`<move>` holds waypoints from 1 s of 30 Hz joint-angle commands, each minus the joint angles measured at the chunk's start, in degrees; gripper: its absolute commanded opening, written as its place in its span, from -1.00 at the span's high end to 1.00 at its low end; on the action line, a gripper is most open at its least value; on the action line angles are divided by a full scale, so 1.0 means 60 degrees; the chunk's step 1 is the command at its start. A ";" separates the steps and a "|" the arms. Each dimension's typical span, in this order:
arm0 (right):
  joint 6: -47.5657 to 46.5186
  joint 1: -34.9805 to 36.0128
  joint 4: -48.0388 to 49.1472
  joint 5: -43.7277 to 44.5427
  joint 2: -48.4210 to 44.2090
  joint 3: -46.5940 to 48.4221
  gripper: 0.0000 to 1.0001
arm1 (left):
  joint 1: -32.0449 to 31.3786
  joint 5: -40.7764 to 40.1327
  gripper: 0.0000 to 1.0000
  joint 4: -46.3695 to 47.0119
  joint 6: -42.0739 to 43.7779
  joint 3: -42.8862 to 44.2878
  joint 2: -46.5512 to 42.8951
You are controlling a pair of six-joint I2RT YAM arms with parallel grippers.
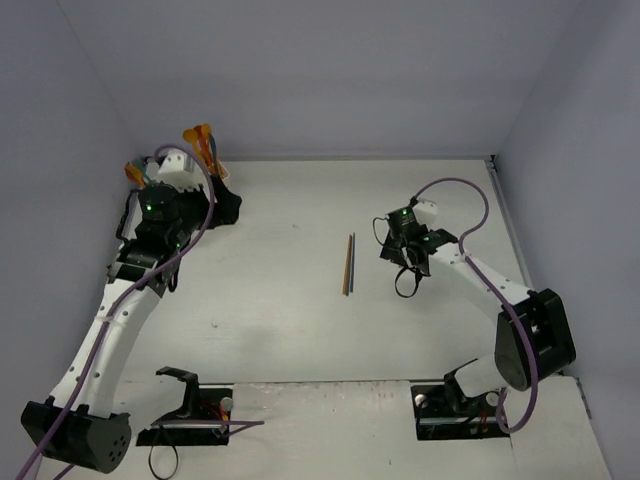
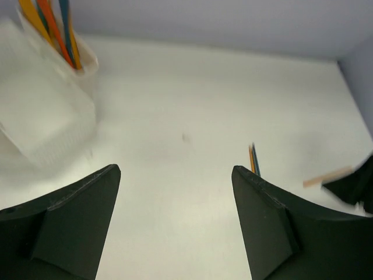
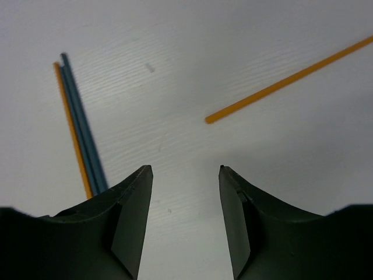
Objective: Sort the eating utensils into containers
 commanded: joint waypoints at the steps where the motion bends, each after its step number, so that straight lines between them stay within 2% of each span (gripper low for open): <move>1: 0.1502 -0.0803 -0.0406 0.0815 0.0908 0.0650 0.07 | -0.0117 0.0662 -0.49 -0.1094 -0.0781 -0.0565 -0.1123; 9: 0.2525 -0.1751 -0.0447 0.0915 0.2185 0.1144 0.12 | -0.0250 0.1016 -0.49 -0.2170 -0.0793 -0.0649 -0.1907; 20: 0.2965 -0.2073 -0.0462 0.0386 0.3426 0.1168 0.21 | -0.0439 0.1242 -0.49 -0.2614 -0.1037 -0.0977 -0.2679; 23: 0.3046 -0.2067 -0.0462 0.0219 0.3577 0.1044 0.31 | -0.0455 0.1199 -0.49 -0.2632 -0.0949 -0.1016 -0.2738; 30: 0.3110 -0.1739 -0.0462 -0.0082 0.3460 0.0704 0.80 | -0.0499 0.1305 -0.49 -0.2627 -0.0957 -0.0813 -0.2648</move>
